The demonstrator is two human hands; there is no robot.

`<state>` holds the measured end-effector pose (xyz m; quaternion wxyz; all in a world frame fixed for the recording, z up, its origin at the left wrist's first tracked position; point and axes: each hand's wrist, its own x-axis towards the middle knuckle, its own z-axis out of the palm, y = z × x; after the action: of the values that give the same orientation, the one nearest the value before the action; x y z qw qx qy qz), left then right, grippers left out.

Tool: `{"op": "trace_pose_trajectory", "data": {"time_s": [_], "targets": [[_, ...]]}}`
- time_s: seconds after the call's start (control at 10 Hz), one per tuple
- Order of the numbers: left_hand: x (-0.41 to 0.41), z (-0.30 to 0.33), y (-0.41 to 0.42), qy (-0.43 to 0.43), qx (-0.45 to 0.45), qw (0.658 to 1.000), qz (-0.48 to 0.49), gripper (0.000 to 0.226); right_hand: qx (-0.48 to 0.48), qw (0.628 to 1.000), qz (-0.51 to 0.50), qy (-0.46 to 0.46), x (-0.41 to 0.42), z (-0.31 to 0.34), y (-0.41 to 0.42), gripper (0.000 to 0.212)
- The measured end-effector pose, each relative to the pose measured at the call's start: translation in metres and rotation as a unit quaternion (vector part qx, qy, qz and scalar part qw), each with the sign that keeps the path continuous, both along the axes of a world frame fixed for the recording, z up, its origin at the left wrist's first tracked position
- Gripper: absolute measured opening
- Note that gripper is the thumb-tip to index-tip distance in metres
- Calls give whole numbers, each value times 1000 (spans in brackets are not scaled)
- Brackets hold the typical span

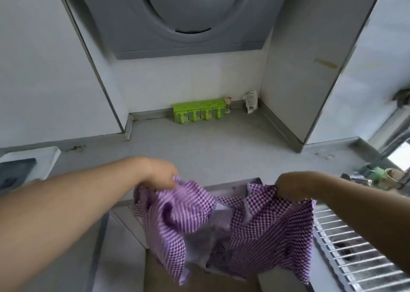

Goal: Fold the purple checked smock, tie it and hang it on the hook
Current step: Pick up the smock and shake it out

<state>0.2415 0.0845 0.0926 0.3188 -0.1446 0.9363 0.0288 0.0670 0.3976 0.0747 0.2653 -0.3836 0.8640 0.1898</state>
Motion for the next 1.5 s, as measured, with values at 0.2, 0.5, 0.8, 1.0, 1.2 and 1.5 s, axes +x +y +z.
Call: {"op": "trace_pose_trajectory", "data": {"time_s": [0.2, 0.5, 0.8, 1.0, 1.2, 1.5], "targets": [[11, 40, -6, 667, 49, 727, 157, 41, -751, 595, -227, 175, -21, 65, -40, 13], [55, -43, 2, 17, 87, 996, -17, 22, -129, 978, 51, -153, 42, -36, -40, 31], [46, -18, -43, 345, 53, 914, 208, 30, -302, 950, -78, -20, -15, 23, -78, 35], [48, 4, -77, 393, 48, 885, 246, 38, -329, 934, -124, 58, -29, 53, -96, 71], [52, 15, -116, 360, 47, 899, 245, 53, -317, 940, -118, 54, -34, 68, -122, 39], [16, 12, -159, 365, 35, 900, 235, 61, -273, 955, -41, 109, -65, 65, -171, 35]]}}
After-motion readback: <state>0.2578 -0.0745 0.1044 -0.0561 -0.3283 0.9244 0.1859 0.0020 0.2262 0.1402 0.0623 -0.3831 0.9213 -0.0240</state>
